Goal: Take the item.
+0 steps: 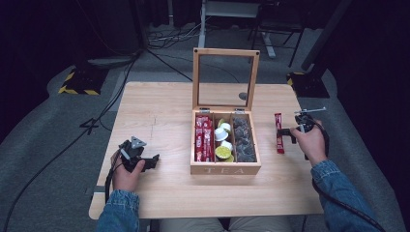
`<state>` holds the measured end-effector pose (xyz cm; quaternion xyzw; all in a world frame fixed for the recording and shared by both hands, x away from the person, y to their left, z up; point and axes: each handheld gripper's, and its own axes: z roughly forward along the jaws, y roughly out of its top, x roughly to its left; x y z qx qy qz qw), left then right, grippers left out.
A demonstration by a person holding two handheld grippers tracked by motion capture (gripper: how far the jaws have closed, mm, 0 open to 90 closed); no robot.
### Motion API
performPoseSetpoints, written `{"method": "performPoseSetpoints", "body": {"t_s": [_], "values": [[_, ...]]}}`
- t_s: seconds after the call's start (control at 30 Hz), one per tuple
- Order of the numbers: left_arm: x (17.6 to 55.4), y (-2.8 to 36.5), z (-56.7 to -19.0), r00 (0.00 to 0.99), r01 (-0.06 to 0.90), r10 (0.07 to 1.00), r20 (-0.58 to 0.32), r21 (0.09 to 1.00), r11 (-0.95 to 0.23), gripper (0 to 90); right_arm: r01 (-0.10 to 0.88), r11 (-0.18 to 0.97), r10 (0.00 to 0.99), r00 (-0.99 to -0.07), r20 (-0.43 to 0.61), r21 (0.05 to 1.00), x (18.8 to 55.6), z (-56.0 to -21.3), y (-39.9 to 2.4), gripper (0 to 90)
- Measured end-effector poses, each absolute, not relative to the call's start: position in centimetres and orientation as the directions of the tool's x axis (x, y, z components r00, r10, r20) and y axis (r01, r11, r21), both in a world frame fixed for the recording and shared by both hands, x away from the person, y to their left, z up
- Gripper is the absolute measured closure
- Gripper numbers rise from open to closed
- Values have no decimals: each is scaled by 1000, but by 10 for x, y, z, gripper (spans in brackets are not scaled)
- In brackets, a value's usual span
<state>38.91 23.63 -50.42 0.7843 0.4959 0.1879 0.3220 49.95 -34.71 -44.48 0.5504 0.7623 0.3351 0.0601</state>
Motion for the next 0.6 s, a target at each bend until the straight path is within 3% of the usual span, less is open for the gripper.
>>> {"method": "performPoseSetpoints", "body": {"t_s": [0.4,0.6], "values": [[389,236,-504,437,657,899,-25,691,-300,141,826,153,887,-357,293,543,499,-463,-347,811],[389,236,-504,438,657,899,-27,691,-300,141,817,182,894,-369,253,548,498,-463,-347,688]]}}
